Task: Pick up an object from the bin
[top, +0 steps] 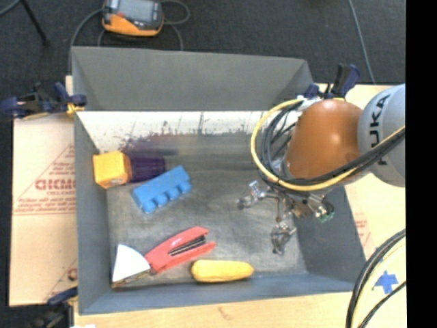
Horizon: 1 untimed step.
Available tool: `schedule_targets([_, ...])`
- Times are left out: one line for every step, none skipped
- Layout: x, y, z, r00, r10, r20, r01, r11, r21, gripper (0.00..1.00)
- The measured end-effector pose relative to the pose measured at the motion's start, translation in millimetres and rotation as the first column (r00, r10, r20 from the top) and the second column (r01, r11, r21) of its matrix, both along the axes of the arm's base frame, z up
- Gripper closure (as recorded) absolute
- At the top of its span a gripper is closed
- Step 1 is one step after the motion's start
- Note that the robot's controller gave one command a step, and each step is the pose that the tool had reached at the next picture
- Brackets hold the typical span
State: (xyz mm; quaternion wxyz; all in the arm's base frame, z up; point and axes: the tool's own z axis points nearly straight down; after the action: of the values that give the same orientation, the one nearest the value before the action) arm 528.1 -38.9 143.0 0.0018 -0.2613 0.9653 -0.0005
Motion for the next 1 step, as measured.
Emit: schedule_targets([0.0, -0.1, 0.0, 1.000, 0.000, 0.000, 0.000, 1.000, 0.000, 0.00])
